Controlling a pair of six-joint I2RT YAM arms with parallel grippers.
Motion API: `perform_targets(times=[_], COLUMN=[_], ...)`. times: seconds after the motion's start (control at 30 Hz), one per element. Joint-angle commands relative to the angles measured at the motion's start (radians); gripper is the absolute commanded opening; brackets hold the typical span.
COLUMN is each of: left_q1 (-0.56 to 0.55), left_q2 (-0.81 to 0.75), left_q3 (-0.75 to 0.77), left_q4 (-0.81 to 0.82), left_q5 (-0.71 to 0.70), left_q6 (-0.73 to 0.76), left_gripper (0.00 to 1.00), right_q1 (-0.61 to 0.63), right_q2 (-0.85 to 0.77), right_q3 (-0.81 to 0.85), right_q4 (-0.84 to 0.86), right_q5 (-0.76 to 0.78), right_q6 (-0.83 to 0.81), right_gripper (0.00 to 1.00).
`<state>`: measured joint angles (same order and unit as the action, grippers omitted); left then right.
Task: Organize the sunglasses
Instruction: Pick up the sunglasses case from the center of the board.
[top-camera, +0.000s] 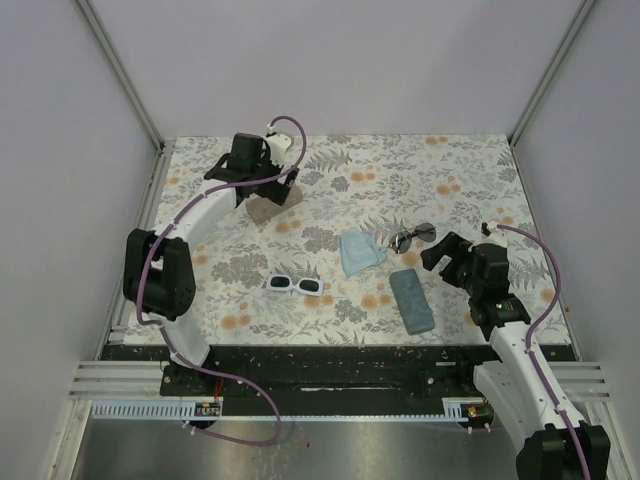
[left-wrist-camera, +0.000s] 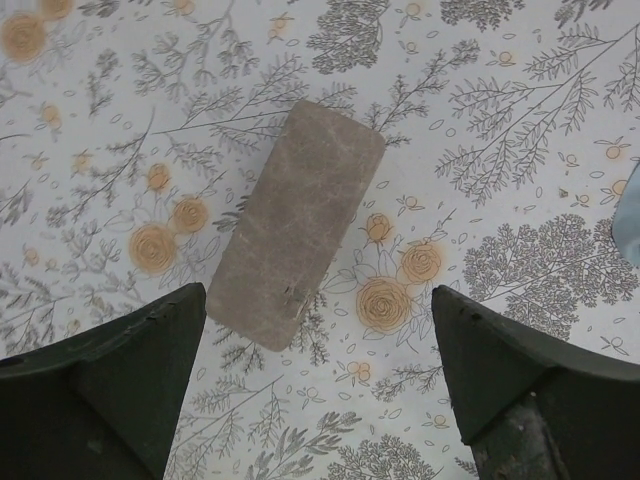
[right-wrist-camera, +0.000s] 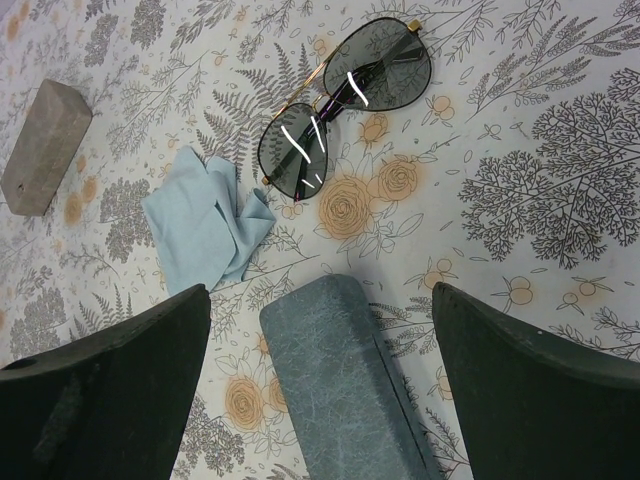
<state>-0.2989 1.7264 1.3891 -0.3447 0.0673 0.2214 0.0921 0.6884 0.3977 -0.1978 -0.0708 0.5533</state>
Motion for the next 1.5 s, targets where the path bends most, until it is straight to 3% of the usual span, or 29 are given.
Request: perform_targets(times=[0.0, 1.47], left_q1=[0.017, 0.076], left_q2=[0.096, 0.412], left_q3=[0.140, 0.318], left_q4=[-0.160, -0.086], left_q5=[0.184, 0.121], left_q6=[0.096, 0.052], left_gripper=[0.99, 0.99], right_q1=[0.005, 0.005], right_q2=[0.003, 0.034], right_q3=[0.006, 0.013], right_q4=[0.046, 0.054], right_q5=[-0.009, -0.015], right_q6=[-0.010, -0.016], right_gripper=[1.00, 0.99])
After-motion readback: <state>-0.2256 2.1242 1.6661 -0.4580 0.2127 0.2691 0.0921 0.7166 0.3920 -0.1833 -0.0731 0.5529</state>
